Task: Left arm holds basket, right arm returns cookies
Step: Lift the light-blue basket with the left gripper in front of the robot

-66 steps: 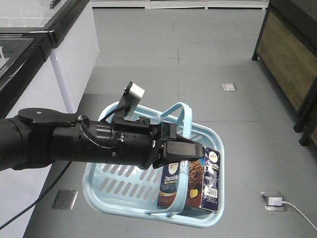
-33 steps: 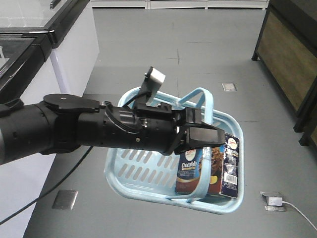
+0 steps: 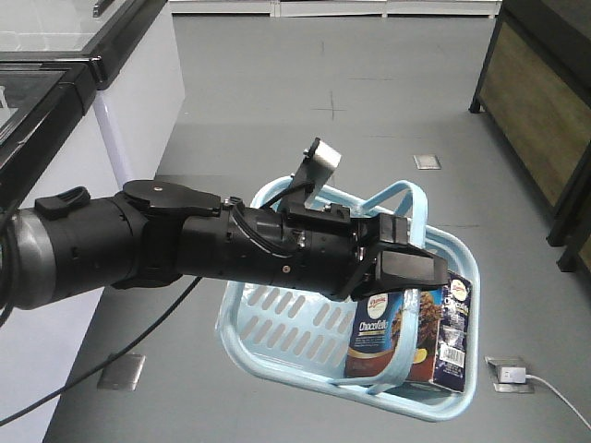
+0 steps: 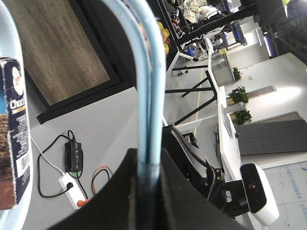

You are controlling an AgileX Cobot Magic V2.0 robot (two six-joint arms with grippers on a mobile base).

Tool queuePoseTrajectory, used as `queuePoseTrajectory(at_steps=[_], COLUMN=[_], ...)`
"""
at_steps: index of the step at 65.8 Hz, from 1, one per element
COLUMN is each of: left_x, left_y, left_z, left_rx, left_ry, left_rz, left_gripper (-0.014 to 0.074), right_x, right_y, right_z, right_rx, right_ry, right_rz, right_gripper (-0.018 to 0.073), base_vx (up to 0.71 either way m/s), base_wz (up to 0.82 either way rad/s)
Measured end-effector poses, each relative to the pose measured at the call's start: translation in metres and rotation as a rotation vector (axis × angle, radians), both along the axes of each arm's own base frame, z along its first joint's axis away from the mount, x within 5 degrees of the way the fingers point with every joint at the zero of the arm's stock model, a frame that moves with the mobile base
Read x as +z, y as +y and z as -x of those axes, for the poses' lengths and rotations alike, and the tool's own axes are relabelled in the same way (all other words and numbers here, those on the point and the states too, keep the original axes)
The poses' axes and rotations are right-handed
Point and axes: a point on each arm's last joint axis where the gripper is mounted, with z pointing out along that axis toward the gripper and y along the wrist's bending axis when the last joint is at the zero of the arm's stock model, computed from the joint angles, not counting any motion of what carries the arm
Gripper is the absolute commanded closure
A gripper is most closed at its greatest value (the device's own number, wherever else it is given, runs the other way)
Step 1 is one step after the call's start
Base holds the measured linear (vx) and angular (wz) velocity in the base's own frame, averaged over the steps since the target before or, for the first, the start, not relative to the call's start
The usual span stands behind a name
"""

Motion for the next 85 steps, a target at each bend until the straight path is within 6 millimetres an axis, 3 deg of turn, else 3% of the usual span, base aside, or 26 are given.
queuePoseTrajectory(at_steps=[85], left_x=[-0.0019], left_y=[0.0036], left_z=[0.0009], left_rx=[-0.043], left_ry=[-0.020], left_rz=[-0.022], left_gripper=[0.0603], right_x=[0.0000], right_y=[0.0000], right_z=[0.0000], right_rx=[0.000], right_ry=[0.000], right_rz=[0.000], right_gripper=[0.0563], base_vx=[0.00], base_wz=[0.00])
